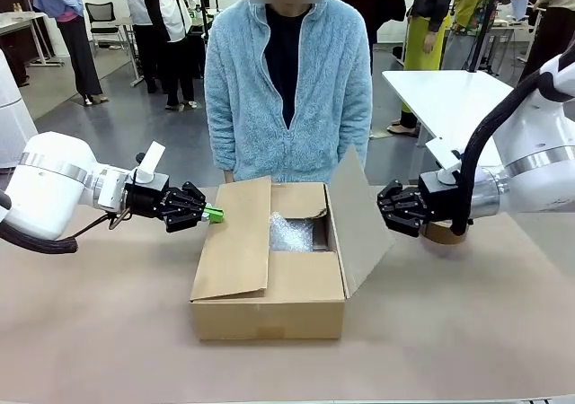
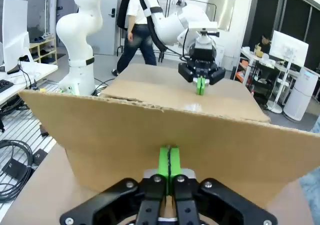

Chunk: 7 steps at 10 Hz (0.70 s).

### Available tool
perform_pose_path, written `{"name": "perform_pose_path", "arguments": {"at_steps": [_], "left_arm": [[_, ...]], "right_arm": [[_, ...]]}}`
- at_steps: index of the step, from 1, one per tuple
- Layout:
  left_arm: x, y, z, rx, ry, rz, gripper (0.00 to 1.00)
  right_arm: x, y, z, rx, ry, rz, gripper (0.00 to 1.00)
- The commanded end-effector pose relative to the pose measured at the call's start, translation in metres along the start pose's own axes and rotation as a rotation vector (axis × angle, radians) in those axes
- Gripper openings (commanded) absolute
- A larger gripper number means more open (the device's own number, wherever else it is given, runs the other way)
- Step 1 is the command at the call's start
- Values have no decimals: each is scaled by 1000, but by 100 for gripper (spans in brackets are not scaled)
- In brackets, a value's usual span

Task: Wrap the clocks to prevent damage.
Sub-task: Push the left (or right) flap of the Package Box to close it.

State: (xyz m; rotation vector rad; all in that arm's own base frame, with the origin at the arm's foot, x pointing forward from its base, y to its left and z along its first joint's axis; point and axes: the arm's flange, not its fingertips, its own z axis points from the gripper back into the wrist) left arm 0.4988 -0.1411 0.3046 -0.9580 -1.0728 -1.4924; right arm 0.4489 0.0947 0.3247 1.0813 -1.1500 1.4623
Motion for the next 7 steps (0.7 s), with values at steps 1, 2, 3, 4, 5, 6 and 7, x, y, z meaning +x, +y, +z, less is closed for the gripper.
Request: {"name": "perform_pose_path", "arguments": {"at_steps": [1,2,3,4,5,6,7], "left_arm": [[-2,1,-2,7,16,-1,1],[-2,1,-2,7,16,-1,1],[-2,1,-2,7,16,-1,1],[-2,1,-2,7,16,-1,1],[-2,1,-2,7,16,-1,1],[-2,1,-2,7,16,-1,1],[-2,1,-2,7,16,-1,1]], "right_arm": [[1,-11,-13,-7,-51,-1,1],[0,-17,-22,-3,-49,-3,1],[-2,-23,-33,10,-48,-19,1],[-4,-27,-44,24,-43,-24,1],[-6,-34,-55,39,-46,-42,1],[-10,-38,-64,47,-45,-55,1],[-17,-41,-73,52,-21,-67,1]]}}
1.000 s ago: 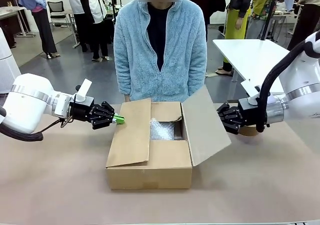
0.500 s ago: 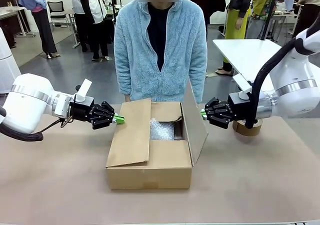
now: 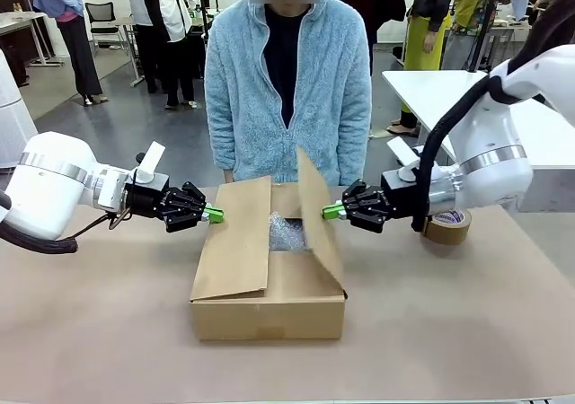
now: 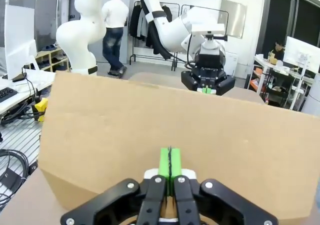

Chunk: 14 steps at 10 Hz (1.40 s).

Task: Wrap the clocks to prevent damage.
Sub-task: Push the left (or right) flap of the Package Box to close it.

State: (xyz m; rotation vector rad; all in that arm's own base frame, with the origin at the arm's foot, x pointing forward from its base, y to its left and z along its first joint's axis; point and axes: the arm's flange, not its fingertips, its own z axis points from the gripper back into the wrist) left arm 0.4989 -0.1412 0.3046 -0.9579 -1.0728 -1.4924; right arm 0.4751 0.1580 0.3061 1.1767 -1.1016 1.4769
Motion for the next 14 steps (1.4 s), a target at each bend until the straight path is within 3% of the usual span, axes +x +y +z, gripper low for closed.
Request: {"name": "perform_pose_path", "arguments": {"at_steps": [1,6,8,9,14], "left_arm": [[-2,0,-2,7,16,-1,1],[-2,0,-2,7,16,-1,1],[-2,0,-2,7,16,-1,1],[-2,0,-2,7,16,-1,1],[-2,0,-2,7,16,-1,1]], "right_arm": [[-11,-17,-15,-25,28,-52,1],[-58,-27,-26,-32,138,-146,1],[-56,-22,-25,-15,133,-117,1],[-32,-18,-21,3,55,-120,1],[-32,-18,-21,3,55,-120,1]]}}
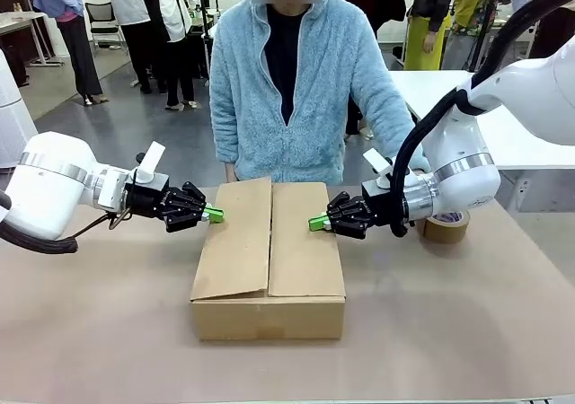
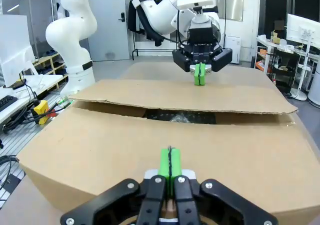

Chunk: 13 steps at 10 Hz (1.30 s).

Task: Wrap the clocks to prevent damage.
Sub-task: Push the left (or right) flap of the Package Box to close it, then after the human seals the box with tape, release both hands from the side flaps of the Package Box.

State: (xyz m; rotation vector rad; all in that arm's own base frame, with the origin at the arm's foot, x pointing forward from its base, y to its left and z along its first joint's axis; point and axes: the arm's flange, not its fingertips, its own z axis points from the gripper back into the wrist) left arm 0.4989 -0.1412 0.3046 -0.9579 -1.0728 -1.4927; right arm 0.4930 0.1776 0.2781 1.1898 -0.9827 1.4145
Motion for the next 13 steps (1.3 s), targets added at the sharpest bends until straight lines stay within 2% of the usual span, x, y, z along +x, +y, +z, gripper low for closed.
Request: {"name": "perform_pose_path", "arguments": {"at_steps": [1,13], "left_arm": [[-2,0,-2,7,16,-1,1],[-2,0,-2,7,16,-1,1]], "right_arm": [[-4,0,-1,-8,12,-6,1],[-4,0,-1,-8,12,-6,1]]}}
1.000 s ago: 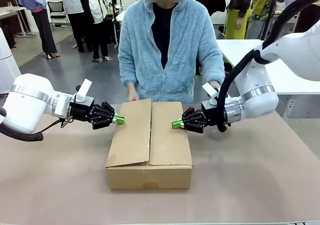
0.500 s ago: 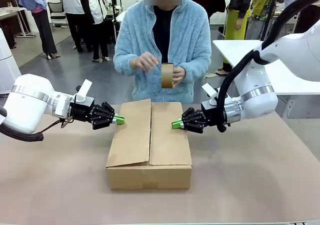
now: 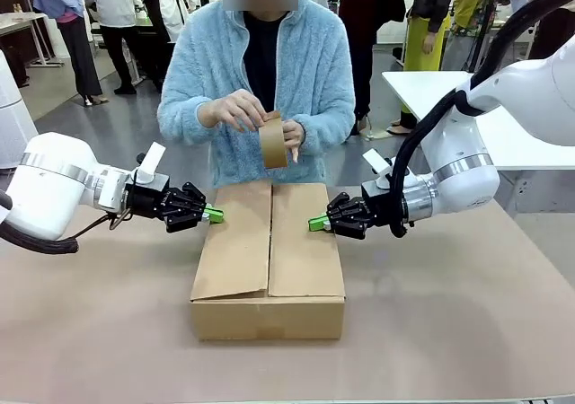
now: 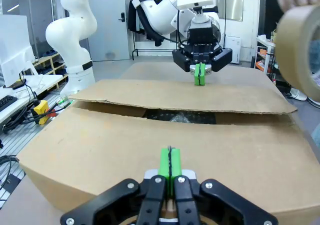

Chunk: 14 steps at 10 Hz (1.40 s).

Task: Wrap the clocks to prevent damage.
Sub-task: After the human seals the box with tape, release both hands from the side flaps of the Package Box.

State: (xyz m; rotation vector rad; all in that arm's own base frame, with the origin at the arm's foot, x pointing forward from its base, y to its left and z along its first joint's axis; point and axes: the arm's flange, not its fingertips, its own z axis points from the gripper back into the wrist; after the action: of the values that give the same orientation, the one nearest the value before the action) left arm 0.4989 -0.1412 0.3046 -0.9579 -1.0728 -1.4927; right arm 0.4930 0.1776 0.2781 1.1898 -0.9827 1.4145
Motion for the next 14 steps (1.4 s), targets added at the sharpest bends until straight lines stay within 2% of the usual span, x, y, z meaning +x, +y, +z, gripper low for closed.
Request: {"name": "perform_pose_path", "arguments": {"at_steps": [1,14], "left_arm": [[-2,0,-2,7,16,-1,1],[-2,0,-2,7,16,-1,1]], "right_arm": [[-4,0,-1,-8,12,-6,1],[-4,0,-1,-8,12,-6,1]]}}
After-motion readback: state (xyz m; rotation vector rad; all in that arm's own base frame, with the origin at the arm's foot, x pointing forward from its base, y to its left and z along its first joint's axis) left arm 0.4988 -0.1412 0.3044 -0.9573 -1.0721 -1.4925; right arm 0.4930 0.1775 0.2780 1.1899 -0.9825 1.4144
